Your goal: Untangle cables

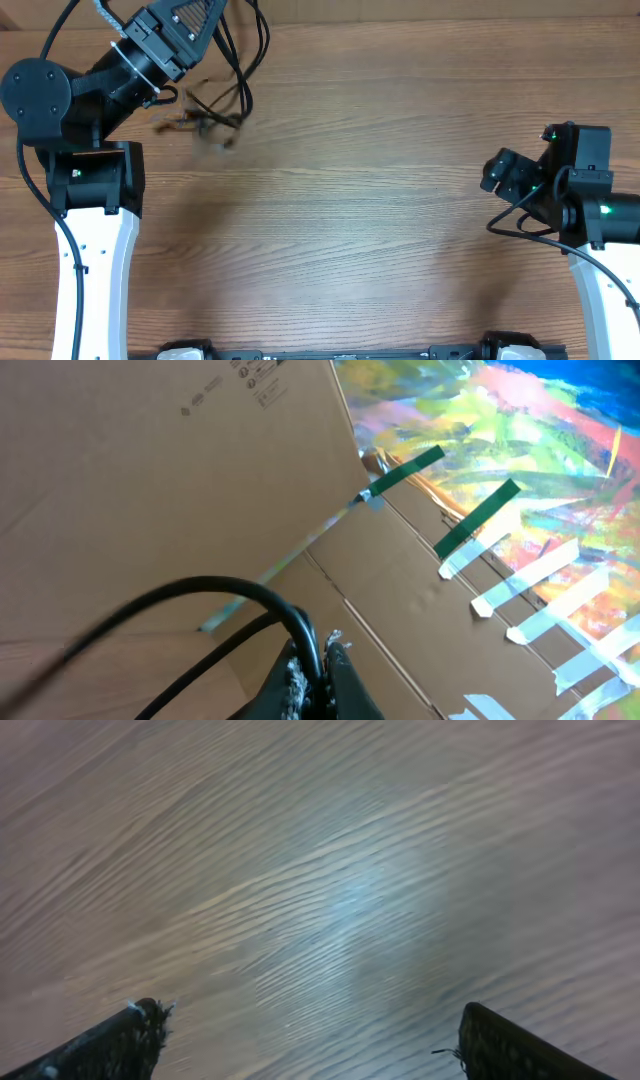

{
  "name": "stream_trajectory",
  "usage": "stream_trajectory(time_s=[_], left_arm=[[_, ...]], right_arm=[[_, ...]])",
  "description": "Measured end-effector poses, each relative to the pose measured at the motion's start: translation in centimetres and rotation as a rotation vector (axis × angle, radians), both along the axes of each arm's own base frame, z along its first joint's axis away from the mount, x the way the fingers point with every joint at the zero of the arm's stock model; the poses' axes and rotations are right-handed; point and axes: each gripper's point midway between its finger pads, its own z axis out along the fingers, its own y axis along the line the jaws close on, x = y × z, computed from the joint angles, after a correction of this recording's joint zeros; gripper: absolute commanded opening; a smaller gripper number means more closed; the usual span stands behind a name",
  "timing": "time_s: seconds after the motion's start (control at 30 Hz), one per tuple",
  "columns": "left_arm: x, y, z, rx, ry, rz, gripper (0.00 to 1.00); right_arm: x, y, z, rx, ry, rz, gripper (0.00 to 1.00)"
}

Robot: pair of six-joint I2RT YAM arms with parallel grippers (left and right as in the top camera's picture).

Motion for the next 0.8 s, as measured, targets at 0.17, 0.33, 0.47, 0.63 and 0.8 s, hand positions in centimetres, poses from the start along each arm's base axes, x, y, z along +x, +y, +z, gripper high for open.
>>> stream_trajectory(time_s=[0.17,0.33,0.47,0.63,0.8], left_arm=[[-0.9,-0.9,-0.5,0.031,0.006,-0.071,0.04],[-1.8,-3.9,-1.6,0.059,0.033,-0.156,0.04],[-3.0,-7.5,-3.1,0.105,0.054,-0.236,0.04],[-4.5,-12.3,-3.8,0.131,0.022,-0.320,0.04],[-5.0,-20.9,-8.6,0.151,0.124,-0.455,0.04]], right_arm=[[1.4,8.2,3.5,0.301,-0.189,0.442,0.96],[0.7,12.3,6.9,0.507,-0.309,0.651,0.96],[0.1,13.7,8.5,0.571,-0.374,0.760,0.96],[0.2,14.2,9.6,0.582,-0.431,0.821,0.97],[0.9,13.5,8.9,0.524,-0.422,0.780,0.98]])
